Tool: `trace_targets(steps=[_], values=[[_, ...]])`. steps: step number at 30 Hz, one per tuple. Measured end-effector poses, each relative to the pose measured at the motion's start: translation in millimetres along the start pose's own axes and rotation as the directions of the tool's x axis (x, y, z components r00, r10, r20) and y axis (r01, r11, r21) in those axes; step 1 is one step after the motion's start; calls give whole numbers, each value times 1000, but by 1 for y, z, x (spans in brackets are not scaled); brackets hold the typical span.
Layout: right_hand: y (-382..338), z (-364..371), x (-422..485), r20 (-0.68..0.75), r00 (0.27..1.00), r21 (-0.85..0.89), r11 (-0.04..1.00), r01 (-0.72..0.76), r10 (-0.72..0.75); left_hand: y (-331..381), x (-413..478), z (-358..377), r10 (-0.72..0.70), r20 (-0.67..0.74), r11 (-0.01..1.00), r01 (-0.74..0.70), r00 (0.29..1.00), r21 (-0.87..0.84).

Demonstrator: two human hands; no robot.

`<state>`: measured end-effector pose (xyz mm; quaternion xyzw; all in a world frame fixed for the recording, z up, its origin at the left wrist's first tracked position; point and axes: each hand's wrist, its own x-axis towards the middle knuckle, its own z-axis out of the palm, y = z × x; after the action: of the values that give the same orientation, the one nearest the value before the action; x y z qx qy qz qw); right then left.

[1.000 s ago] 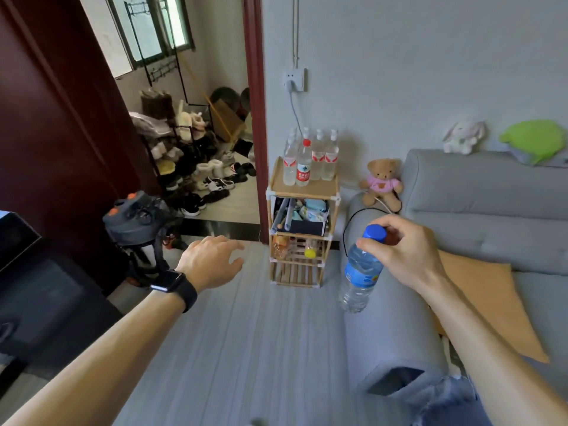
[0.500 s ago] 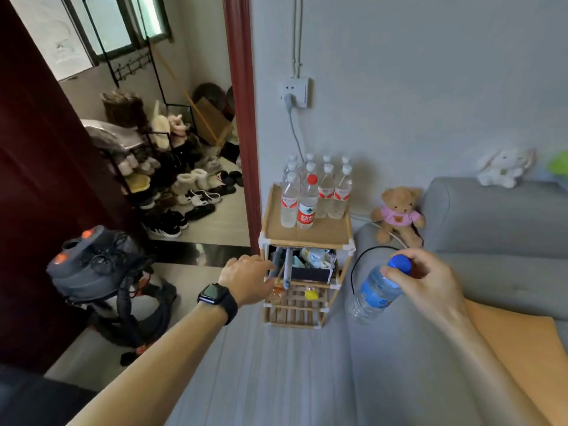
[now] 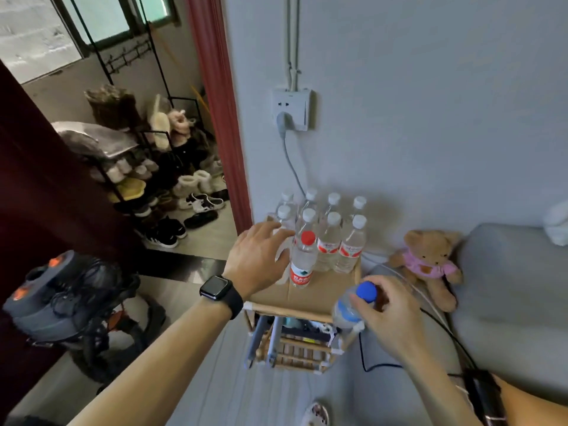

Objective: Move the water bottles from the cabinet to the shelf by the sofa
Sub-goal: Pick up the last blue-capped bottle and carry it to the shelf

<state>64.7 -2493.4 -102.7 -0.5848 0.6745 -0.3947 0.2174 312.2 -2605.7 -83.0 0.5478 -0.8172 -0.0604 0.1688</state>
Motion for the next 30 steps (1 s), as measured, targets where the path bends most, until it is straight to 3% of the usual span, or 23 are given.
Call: trace_targets(steps=[4,8,14,19,22,25,30], values=[[17,21,46,75,996,14,999,-52,51,2,38,21,-52,10,998,52,999,27],[23,43,82,140,987,-77,995,-68,79,5,60,40,-99,134,994,91,986,65],[23,63,111,142,982,-106,988,-112,127,1,82,58,-49,224,996,31,973,85],[15,52,116,249,965,-260,965,-16,83,-4,75,69,-35,209,998,25,977,50],[5,39,121,327,933,-388,922,-11,149,-8,79,70,-21,245,999,9,969,48],[0,43,123,274,942,-504,863,-33,196,-11,80,73,-14,243,999,5,970,39],[-1,59,120,157,953,-517,844,-143,258,-11,77,75,4,236,1000,-7,972,10]])
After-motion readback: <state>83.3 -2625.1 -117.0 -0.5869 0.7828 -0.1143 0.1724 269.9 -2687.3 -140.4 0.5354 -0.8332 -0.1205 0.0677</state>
